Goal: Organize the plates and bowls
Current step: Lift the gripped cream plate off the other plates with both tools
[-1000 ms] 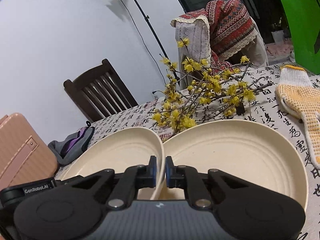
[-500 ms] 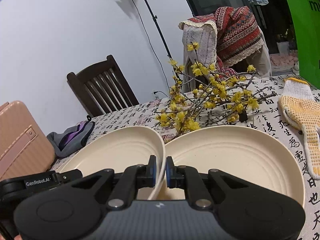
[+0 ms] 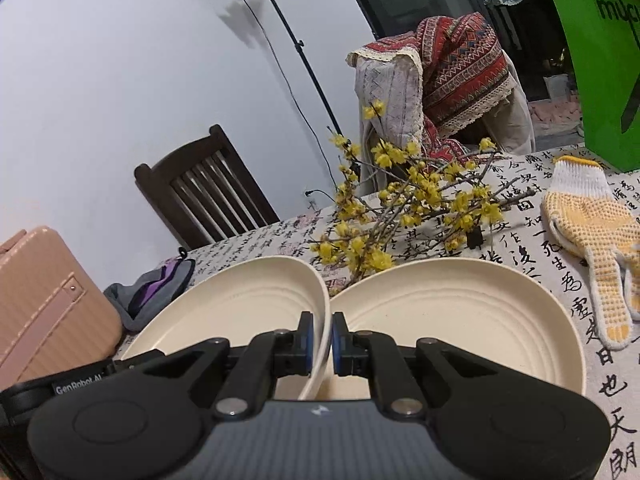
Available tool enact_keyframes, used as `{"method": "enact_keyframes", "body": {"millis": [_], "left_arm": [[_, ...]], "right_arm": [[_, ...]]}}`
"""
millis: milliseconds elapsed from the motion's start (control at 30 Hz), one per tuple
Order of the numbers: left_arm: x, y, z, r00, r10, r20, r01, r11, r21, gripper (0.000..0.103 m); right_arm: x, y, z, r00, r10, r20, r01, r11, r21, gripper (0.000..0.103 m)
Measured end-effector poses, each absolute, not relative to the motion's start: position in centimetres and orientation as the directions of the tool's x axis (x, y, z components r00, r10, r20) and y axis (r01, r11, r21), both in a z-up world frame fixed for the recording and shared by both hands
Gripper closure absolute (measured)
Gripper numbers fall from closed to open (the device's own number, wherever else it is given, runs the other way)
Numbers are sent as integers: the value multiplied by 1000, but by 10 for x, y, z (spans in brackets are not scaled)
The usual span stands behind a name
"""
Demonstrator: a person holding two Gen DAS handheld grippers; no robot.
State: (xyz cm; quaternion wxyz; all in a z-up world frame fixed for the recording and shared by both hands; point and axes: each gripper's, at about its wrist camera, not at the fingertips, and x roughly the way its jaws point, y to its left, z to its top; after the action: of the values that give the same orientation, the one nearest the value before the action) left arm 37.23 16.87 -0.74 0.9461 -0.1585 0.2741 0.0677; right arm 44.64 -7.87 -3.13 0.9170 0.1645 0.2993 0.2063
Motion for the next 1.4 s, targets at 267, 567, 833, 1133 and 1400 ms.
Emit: {"method": "enact_keyframes", "body": {"millis": [267,567,833,1133,1400], "left_arm": [[353,163,9,857,55,-512,-217,940,-263,80],[332,159,24,869,57,-492,-216,938,-273,80],[314,154,34,876,51,-480,-208,937,-281,80],[291,149,42,888,47,-457,-202,934,-296,80],[273,150,48,892,39,-450,-195,932,-307,80]], "right_arm": [[427,-85,-13,749,489,-446,-297,850,435,94],[406,-89,1,758,493,-426,-305,847,436,94],[387,-96,11,766,492,-414,-306,845,438,94],[364,-102,22,780,487,-393,-313,847,429,94],[345,-103,29,785,486,-384,-318,849,422,94]]}}
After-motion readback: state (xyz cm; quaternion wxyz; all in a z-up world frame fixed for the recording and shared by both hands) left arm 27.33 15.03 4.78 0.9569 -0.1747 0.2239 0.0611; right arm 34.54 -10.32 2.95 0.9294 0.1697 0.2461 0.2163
